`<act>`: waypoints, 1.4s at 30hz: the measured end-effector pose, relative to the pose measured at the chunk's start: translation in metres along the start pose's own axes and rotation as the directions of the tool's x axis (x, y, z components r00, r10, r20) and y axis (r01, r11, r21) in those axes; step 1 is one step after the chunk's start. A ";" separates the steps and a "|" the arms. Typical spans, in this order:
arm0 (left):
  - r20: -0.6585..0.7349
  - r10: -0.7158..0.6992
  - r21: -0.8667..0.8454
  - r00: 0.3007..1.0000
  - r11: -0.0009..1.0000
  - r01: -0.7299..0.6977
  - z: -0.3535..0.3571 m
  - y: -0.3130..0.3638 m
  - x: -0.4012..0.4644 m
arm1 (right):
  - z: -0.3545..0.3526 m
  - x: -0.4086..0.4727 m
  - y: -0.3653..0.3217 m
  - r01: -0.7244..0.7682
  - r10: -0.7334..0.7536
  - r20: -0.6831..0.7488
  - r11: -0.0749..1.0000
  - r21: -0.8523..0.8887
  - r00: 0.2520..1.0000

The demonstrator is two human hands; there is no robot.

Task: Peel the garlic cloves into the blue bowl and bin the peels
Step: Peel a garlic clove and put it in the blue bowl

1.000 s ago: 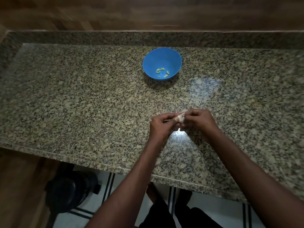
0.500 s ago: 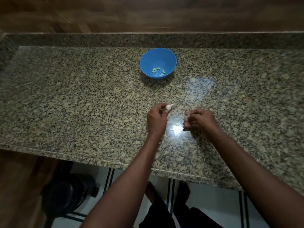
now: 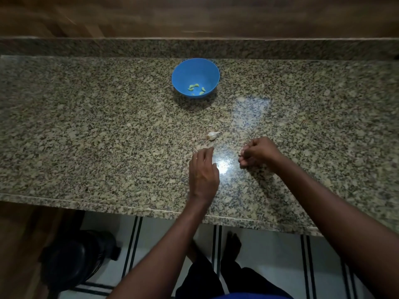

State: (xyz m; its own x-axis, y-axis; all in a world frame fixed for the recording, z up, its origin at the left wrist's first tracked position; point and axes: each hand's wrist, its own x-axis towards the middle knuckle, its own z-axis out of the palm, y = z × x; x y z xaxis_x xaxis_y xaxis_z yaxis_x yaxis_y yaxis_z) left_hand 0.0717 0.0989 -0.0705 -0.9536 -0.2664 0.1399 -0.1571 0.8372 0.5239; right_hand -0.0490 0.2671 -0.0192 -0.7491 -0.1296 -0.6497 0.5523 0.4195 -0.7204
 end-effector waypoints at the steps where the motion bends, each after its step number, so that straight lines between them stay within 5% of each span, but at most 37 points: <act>1: 0.021 0.027 0.036 0.999 0.999 -0.027 0.002 -0.001 -0.002 | -0.001 0.001 -0.004 -0.005 0.005 0.001 0.999 -0.038 1.000; 16: 0.136 0.094 0.226 0.986 0.966 -0.123 0.003 -0.011 -0.006 | 0.001 -0.004 -0.028 -0.024 0.036 0.071 0.986 -0.164 0.997; 25: 0.180 0.071 0.236 0.981 0.965 -0.113 0.001 -0.010 -0.005 | 0.014 0.008 -0.039 -0.249 0.259 0.012 0.941 -0.228 0.966; 39: 0.204 0.092 0.185 0.975 0.974 -0.131 -0.007 -0.007 -0.006 | 0.018 0.001 -0.050 -0.172 0.173 -0.028 0.916 -0.363 0.984; 42: 0.195 0.096 0.195 0.976 0.971 -0.135 -0.006 -0.008 -0.006 | 0.026 0.001 -0.051 -0.207 0.152 -0.150 0.842 -0.497 0.977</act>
State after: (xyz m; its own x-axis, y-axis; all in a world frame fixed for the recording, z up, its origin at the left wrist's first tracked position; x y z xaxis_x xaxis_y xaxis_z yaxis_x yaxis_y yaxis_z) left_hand 0.0806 0.0911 -0.0706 -0.9960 -0.0861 0.0228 -0.0740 0.9424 0.3262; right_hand -0.0679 0.2221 0.0106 -0.7026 0.0718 -0.7079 0.4387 0.8270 -0.3515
